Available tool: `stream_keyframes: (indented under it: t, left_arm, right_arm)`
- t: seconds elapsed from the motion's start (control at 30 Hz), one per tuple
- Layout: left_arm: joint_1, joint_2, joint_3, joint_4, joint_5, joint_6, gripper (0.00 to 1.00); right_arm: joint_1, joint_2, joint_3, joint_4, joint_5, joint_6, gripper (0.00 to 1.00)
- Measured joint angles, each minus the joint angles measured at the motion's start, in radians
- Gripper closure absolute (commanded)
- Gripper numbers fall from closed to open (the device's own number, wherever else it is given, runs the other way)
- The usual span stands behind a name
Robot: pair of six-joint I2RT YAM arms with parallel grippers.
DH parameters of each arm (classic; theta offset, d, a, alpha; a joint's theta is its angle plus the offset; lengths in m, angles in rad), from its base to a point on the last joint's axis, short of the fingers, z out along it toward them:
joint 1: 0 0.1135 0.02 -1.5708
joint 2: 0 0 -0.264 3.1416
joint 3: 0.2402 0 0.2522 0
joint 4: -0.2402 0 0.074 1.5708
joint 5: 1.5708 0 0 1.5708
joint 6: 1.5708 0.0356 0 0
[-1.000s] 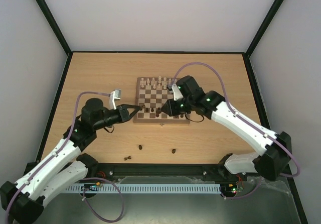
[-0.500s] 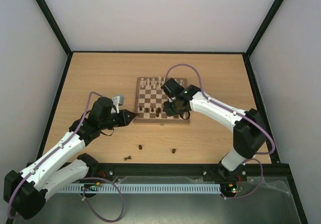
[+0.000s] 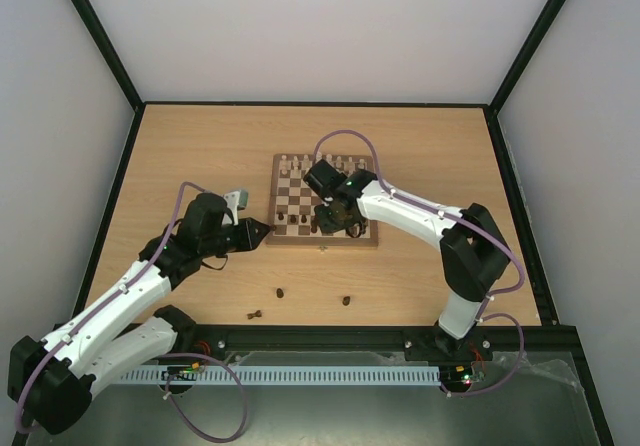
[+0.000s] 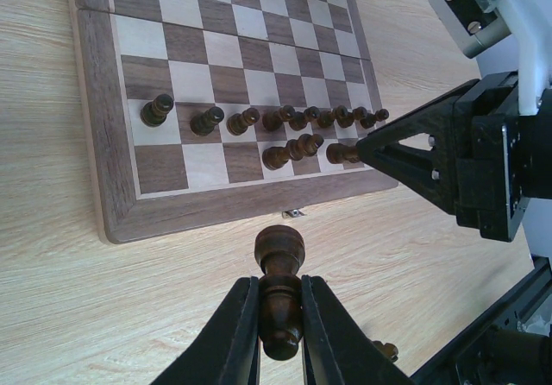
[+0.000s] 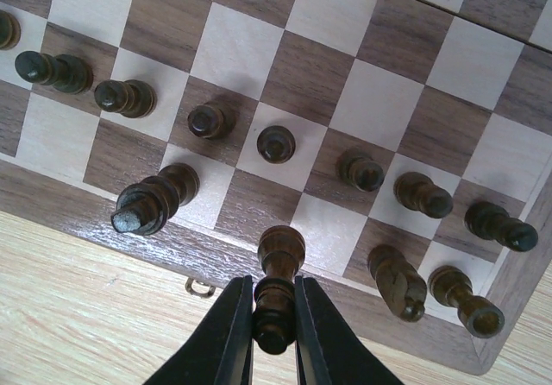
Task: Set up the chess pieces on the board
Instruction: Place the chess piece on the chessboard.
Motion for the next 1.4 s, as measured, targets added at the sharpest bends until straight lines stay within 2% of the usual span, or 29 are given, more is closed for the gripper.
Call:
stream_keyframes:
  t: [0.6, 1.13, 1.4]
  left_arm:
    - [0.0, 0.0, 0.0, 0.001, 0.0, 0.0, 0.88]
    - [0.0, 0.004, 0.0, 0.014, 0.0, 0.0, 0.88]
    - [0.0, 0.019, 0.0, 0.024, 0.0, 0.0, 0.88]
  right_arm:
    - [0.005, 0.049, 0.005, 0.029, -0.027, -0.004, 0.86]
    - [0.005, 0.074, 0.005, 0.048, -0.036, -0.019, 0.74]
    - [0.005, 0.063, 0.005, 0.048, -0.037, -0.02, 0.63]
